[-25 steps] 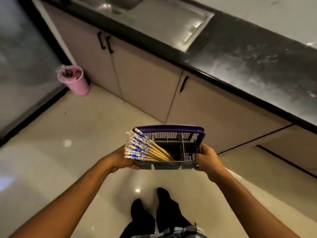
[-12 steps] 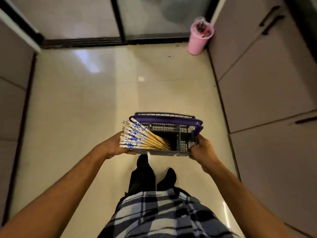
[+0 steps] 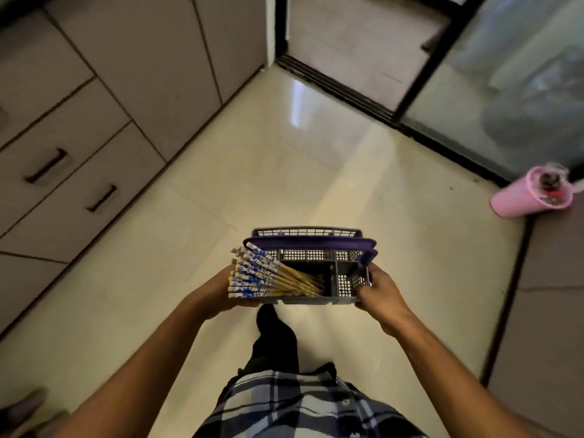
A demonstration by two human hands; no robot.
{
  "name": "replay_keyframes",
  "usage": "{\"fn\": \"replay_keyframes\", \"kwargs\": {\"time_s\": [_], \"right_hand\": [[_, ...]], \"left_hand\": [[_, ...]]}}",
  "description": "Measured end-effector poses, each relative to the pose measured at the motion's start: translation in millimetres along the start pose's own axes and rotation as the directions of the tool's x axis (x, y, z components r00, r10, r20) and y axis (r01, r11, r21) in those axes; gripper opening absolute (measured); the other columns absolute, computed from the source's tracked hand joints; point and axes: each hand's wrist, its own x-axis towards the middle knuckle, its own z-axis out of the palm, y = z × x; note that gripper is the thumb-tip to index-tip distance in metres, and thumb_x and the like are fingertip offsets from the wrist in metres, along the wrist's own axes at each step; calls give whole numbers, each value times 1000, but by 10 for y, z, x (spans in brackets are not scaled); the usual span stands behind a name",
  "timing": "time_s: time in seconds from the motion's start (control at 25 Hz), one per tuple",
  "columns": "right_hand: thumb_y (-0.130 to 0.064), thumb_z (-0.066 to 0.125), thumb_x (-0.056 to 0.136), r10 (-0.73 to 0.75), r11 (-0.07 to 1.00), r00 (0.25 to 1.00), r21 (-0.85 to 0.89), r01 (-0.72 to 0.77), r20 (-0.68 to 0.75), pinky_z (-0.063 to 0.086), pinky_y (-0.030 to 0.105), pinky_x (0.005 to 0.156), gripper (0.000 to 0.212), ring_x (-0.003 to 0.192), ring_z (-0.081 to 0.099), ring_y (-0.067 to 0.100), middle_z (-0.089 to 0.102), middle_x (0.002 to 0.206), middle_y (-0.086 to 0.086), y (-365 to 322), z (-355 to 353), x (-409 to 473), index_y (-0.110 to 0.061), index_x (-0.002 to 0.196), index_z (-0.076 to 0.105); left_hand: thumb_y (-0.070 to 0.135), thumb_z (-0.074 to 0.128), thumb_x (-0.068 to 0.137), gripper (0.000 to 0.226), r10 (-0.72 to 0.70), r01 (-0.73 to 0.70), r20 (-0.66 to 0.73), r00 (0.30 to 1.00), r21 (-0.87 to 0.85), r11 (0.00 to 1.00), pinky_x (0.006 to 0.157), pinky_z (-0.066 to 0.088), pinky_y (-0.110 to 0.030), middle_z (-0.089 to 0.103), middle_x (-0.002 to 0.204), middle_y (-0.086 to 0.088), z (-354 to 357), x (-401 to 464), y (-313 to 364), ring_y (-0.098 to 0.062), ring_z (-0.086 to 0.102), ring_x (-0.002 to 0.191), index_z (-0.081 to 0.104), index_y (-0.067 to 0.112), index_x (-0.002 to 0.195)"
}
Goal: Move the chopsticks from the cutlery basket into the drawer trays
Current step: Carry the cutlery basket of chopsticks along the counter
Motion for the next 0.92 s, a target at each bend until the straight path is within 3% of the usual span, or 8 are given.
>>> {"fn": "replay_keyframes", "kwargs": {"time_s": [0.04,0.12,0.4,0.68,0.92], "right_hand": [[-1,51,89,-13,999,999,-32,14,32,56,44,91,41,100,64,18,68,110,-1,-185,107,118,-25,122,59],[-4,54,90,-35,995,995,-90,43,95,56,45,91,39,102,64,20,68,113,3,-567,328,326,-24,124,58],[1,54,90,-165,959,934,-168,227,318,51,31,68,38,93,65,22,69,107,6,-1851,1125,794,-22,120,59],[5,47,92,-225,895,833,-230,381,505,56,48,84,42,97,64,25,67,107,2,-3007,1919,1264,-28,116,56],[13,47,89,-167,862,759,-281,422,629,56,35,74,56,108,59,28,61,119,5,-3954,2588,1869,-23,132,51]], "left_hand": [[-21,70,74,44,10,-11,-33,999,-40,999,79,59,-25,68,106,-8,-161,-31,-35,-16,68,92,64,12,102],[-24,68,74,45,8,-22,-104,995,-133,991,76,60,-24,68,104,-7,-450,-106,-73,-10,70,88,63,11,102],[-21,64,79,42,-40,-99,-342,939,-380,920,74,62,-29,67,105,-8,-1368,-430,-43,-18,68,90,61,13,104],[-21,65,78,43,-75,-154,-504,861,-398,904,73,60,-25,68,108,-8,-2251,-604,63,-8,71,85,63,14,103],[-23,63,78,43,-210,-152,-611,763,-485,861,64,58,-19,68,103,-6,-3009,-461,249,-5,72,77,62,12,102]]}}
